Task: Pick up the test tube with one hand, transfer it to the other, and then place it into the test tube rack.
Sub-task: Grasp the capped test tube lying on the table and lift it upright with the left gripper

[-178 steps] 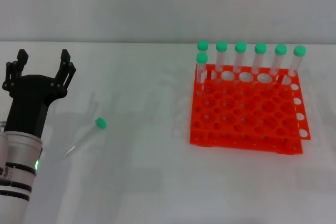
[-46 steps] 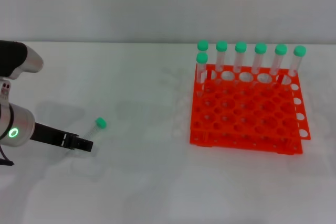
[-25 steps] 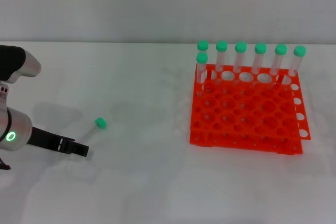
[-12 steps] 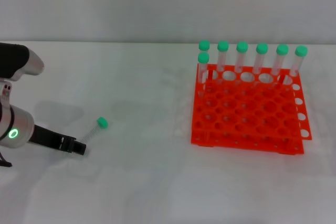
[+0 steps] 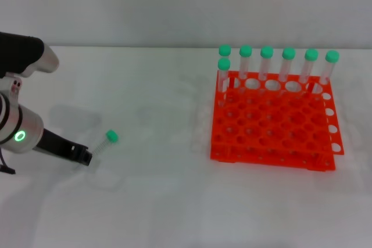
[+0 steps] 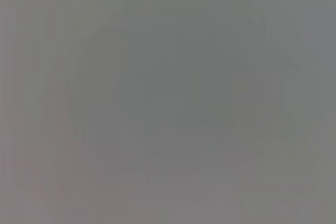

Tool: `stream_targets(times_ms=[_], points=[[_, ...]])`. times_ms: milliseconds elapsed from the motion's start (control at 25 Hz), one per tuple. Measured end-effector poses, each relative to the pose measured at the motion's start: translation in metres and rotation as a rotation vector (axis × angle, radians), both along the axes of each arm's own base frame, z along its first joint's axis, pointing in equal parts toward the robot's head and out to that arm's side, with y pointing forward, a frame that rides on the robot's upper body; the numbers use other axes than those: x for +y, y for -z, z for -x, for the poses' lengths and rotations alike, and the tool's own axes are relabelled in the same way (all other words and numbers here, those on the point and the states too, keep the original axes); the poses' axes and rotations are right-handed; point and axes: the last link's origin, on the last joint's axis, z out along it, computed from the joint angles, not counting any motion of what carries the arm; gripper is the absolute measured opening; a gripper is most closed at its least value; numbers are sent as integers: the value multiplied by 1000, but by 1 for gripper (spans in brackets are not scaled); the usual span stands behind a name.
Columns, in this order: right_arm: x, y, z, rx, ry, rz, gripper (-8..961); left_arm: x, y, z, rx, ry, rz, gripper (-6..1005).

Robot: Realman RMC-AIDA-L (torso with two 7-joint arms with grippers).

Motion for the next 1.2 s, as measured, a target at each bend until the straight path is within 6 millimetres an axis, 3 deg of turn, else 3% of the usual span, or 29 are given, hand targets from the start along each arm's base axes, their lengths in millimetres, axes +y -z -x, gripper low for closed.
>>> stream_targets(times_ms=[280, 480, 680, 920, 1200], points=[[-2, -2, 0, -1, -5, -14, 885, -2, 1, 3, -4, -23, 10, 232], [-1, -2, 1, -1, -10, -14, 885, -1, 0, 2, 6, -21, 9, 157], [0, -2, 2, -1, -12, -13, 885, -1, -1, 4, 35, -44, -6, 157], [-1, -2, 1, -2, -9, -12, 885, 0, -1, -13, 73, 31, -5, 156], [-2, -2, 1, -2, -13, -15, 886, 2, -1, -16, 92, 43, -5, 143]])
